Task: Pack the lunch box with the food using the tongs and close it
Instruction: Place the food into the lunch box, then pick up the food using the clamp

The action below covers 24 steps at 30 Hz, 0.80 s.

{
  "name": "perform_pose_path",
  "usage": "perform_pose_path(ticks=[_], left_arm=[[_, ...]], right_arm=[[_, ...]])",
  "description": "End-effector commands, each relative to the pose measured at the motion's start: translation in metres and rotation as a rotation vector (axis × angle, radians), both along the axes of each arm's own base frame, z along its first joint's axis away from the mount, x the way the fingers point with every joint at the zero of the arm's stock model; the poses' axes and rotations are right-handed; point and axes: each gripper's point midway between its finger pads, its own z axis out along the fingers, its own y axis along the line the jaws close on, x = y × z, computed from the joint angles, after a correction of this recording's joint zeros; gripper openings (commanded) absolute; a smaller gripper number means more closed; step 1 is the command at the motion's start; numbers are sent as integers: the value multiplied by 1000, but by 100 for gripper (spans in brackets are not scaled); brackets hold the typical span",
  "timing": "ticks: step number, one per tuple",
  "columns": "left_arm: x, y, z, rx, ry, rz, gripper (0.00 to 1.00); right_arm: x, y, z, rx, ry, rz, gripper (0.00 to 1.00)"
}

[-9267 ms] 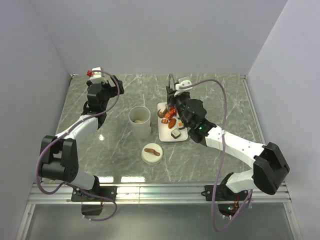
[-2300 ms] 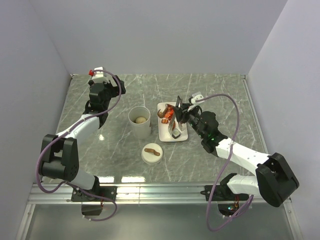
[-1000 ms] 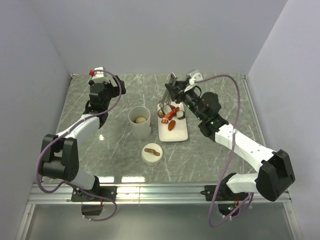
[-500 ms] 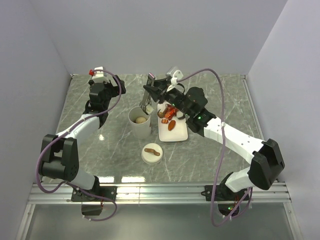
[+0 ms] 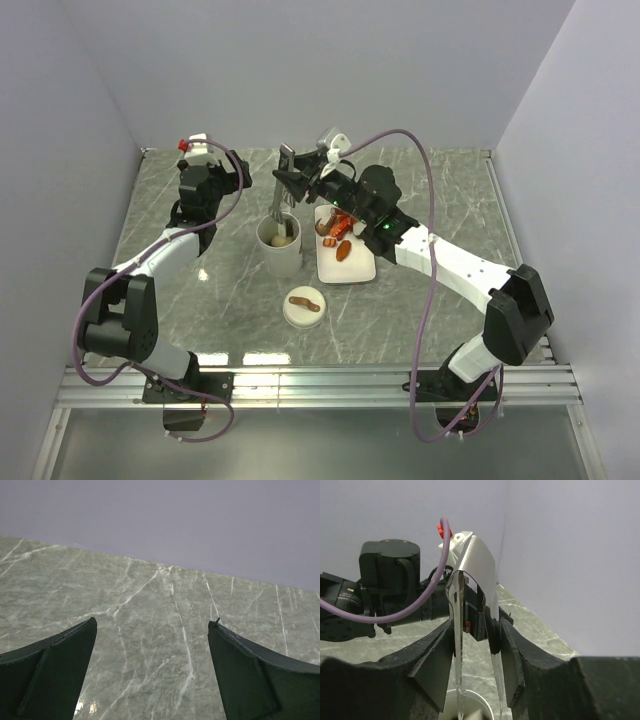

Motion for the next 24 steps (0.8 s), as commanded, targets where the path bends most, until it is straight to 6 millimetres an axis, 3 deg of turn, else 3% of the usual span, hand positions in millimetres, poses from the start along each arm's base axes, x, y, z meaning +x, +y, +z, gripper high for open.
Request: perform_pose_path(ticks=[1,7,12,14,15,16,24], left_arm=[[8,-2,21,2,-48,2,99],[9,-2,20,2,-46,3,100],[9,-2,20,4,-45,5,99],[9,-2,21,4,-47,5,99],[10,-2,21,4,-47,5,99],[10,-2,21,3,-46,6,99],[10,-2,18,3,-42,3,99]], right_arm=[[-13,-1,52,92,-107,29,48],[-12,-2,49,94,-110,24,48],[-17,-22,52,121,-133,-40,47],[-23,-33,63,147,-161,-62,47],[-23,-37,56,144,-153,-80,46],[-28,-44,64,159,-174,-89,46],[-40,-78,65,204,-200,-178,46]])
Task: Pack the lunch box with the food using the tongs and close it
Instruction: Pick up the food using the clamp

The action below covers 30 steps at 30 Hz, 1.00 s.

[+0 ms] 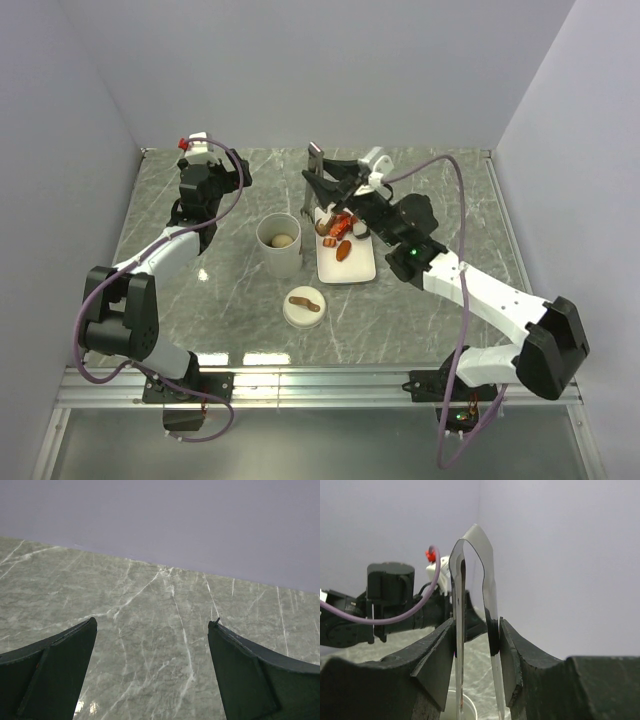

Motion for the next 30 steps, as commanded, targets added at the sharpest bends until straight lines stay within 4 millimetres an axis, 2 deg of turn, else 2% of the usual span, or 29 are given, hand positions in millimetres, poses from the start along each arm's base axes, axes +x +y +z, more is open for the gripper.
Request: perform_pose_path(ticks=[1,4,8,15,20,24,30], left_arm=[[6,-3,19,2,-44,-4,99],[6,-3,19,2,-45,-4,99],[6,-3,19,0,-44,-7,99],[7,-4,17,1,-39,-11,99],[9,-4,17,1,-39,-7,99],[10,-4,15,4,-33,-7,99],[11,-5,14,5,-29,-10,99]], right_arm=[[-13,-25,38,105,-99,-61,46],[-9,-29,26,84,-80,-94,46],[13,-36,0,51,-23,-149,46],[43,-42,-43,25,60,-91,45],[57,-41,-63,12,91,-50,45],[71,-38,-90,-15,136,-38,45],[88,-39,-117,-34,181,-31,45]])
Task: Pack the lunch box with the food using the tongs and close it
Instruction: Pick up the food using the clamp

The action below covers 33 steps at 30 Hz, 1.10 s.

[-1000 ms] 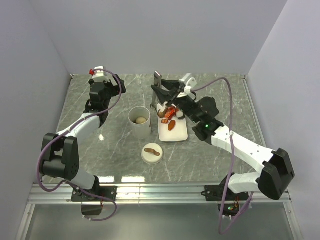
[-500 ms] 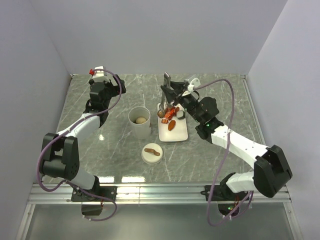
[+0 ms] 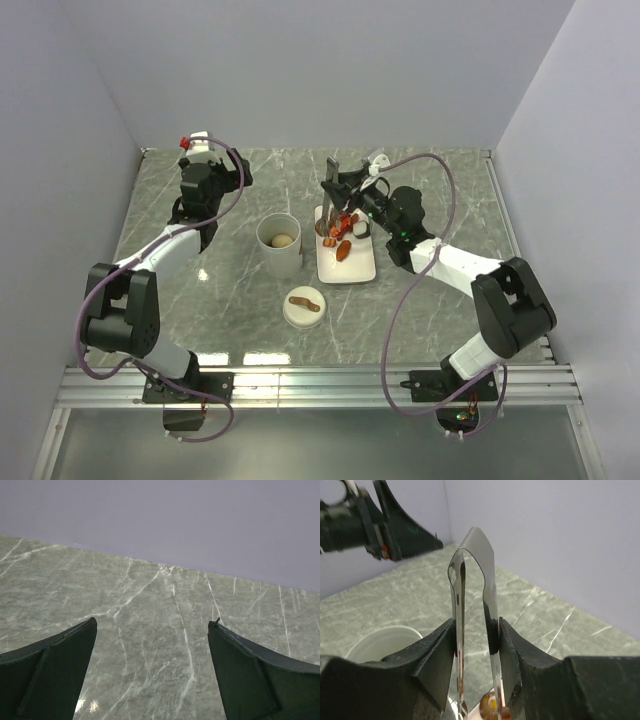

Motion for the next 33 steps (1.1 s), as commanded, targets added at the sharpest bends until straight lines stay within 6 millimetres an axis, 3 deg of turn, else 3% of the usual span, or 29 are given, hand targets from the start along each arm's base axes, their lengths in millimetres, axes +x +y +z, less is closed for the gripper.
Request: perform_pose_path(ticks=[1,27,33], left_arm=[[7,-4,18,2,-41,-8,99],[9,-5,16,2,-36,-11,99],[8,-6,16,1,-36,-17,100]], right_arm=[[2,0,14,44,-52,32,45],[10,2,-43,-12,76,58,43],[11,0,-56,-37,107,50,30]])
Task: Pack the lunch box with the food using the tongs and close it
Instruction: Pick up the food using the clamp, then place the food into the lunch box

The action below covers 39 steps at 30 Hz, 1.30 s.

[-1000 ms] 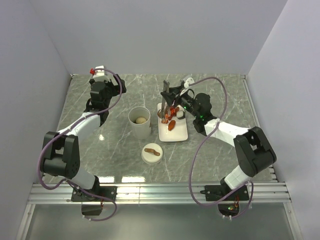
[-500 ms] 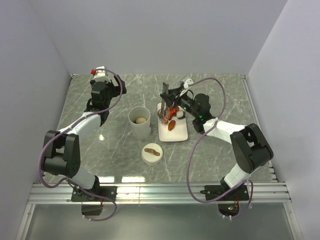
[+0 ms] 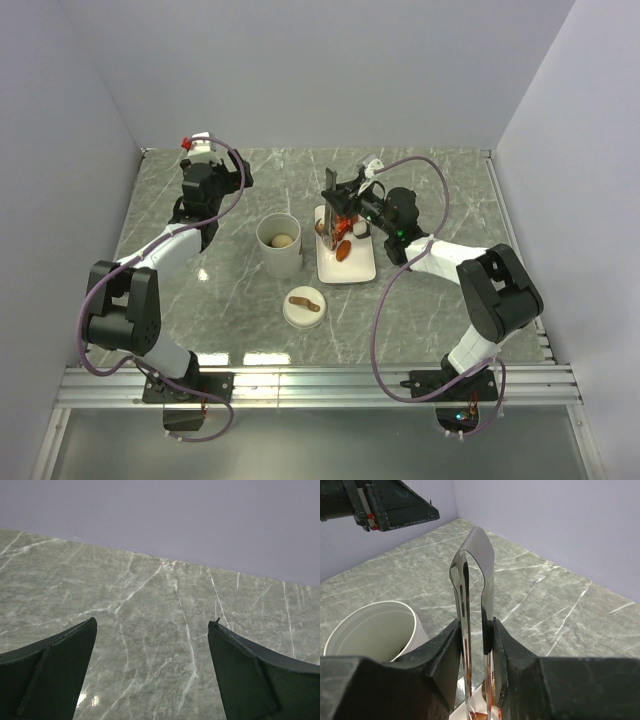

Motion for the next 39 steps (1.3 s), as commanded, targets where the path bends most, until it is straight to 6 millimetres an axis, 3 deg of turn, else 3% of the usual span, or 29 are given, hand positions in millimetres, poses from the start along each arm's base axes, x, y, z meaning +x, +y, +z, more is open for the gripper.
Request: perform_pose_path(ticks=[1,6,13,18,24,30,39], left_arm=[[7,-5,26,-4,-63,-17,99],[7,-5,26,-4,-63,-16,100],[8,-5,24,-1,-57,-14,99],[9,-4,25,-1,-57,-8,99],[9,-3,25,1,-58,-4,99],[8,-2,23,1,-56,-1,99],[8,-2,24,-1,-57,-2,99]], right_arm=[[-1,-3,-3,-9,-5,0,27],[-3,-8,23,-5,-44,-18,25],[-15,-9,100,47,-184,-12,24],[-32,10,152,79,-287,52,24],[-60,34,196,115,-374,145,24],[-82,56,214,137,-418,253,23],[-103,84,209,134,-403,408,25]])
